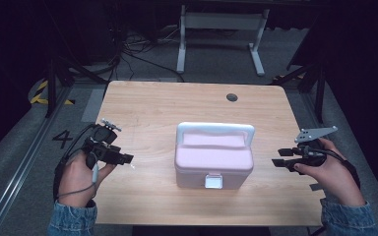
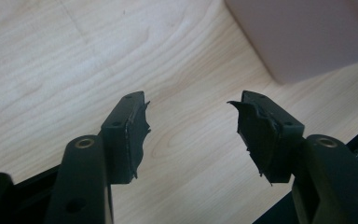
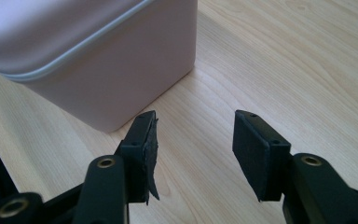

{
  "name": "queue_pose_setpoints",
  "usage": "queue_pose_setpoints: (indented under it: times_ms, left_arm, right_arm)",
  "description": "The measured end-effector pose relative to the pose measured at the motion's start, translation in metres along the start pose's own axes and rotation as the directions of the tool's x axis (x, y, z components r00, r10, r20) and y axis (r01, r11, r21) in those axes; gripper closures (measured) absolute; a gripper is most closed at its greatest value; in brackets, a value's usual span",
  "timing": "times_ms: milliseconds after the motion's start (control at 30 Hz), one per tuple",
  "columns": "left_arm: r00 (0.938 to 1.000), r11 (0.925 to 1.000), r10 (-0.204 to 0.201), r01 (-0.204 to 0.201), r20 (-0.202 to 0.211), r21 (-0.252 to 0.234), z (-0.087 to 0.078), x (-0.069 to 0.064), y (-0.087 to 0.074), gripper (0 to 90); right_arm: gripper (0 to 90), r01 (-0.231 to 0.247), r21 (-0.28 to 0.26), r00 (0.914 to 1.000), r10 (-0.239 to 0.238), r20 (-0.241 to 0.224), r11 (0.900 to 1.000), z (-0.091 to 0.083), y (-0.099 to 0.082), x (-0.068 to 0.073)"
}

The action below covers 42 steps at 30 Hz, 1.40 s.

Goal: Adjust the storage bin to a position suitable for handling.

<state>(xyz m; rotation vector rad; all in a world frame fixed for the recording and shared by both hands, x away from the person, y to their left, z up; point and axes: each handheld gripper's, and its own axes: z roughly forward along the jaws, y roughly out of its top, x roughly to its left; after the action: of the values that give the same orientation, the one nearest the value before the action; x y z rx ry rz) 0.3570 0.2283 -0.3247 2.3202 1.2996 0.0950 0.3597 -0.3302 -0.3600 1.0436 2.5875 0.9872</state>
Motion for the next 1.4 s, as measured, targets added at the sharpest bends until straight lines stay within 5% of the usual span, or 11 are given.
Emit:
queue_pose_setpoints:
  times_ms: [67,167,233,400,567,767,833,1000,1400]
  left_arm:
    - [1.0000,0.9998,0.005,-0.005,-0.005,-0.019,-0.002,-0.001,0.002,38.8]
    - [0.9865,0.9874,0.150,-0.153,-0.065,-0.041,0.001,-0.011,0.007,35.5]
    - [0.9825,0.9834,0.181,-0.181,-0.045,-0.010,0.006,-0.017,0.012,36.8]
    - [0.9862,0.9866,0.163,-0.163,-0.029,0.001,0.010,-0.022,0.025,38.3]
    - [0.9804,0.9741,0.197,-0.196,0.000,-0.113,0.004,-0.032,0.035,37.9]
    - [0.9634,0.9539,0.261,-0.248,0.061,-0.169,0.007,-0.048,0.052,37.7]
    - [0.9570,0.9501,0.283,-0.271,0.063,-0.155,0.010,-0.055,0.058,38.1]
    - [0.9549,0.9473,0.286,-0.269,0.080,-0.174,0.014,-0.066,0.071,38.4]
    - [0.9261,0.9243,0.366,-0.351,0.090,-0.150,0.030,-0.094,0.104,39.4]
  right_arm:
    - [50.8,-0.005,0.002,1.0000,0.005,0.007,1.0000,-0.002,-0.003,-0.001]
    - [48.9,-0.020,-0.008,0.9996,0.020,0.018,0.9998,-0.005,-0.006,-0.002]
    - [48.2,-0.027,-0.020,0.9993,0.028,0.025,0.9994,-0.006,-0.006,-0.002]
    - [47.7,-0.044,-0.033,0.9989,0.045,0.012,0.9985,-0.008,-0.011,0.002]
    - [46.0,-0.054,-0.028,0.9985,0.054,0.008,0.9982,-0.006,-0.013,0.003]
    - [45.1,-0.058,-0.013,0.9983,0.058,0.005,0.9982,-0.003,-0.016,0.004]
    - [45.0,-0.063,-0.017,0.9980,0.063,0.002,0.9979,-0.004,-0.017,0.003]
    - [44.9,-0.060,-0.024,0.9982,0.060,-0.002,0.9979,-0.006,-0.017,0.002]
    - [44.9,-0.062,-0.020,0.9980,0.062,-0.017,0.9979,-0.003,-0.017,0.002]
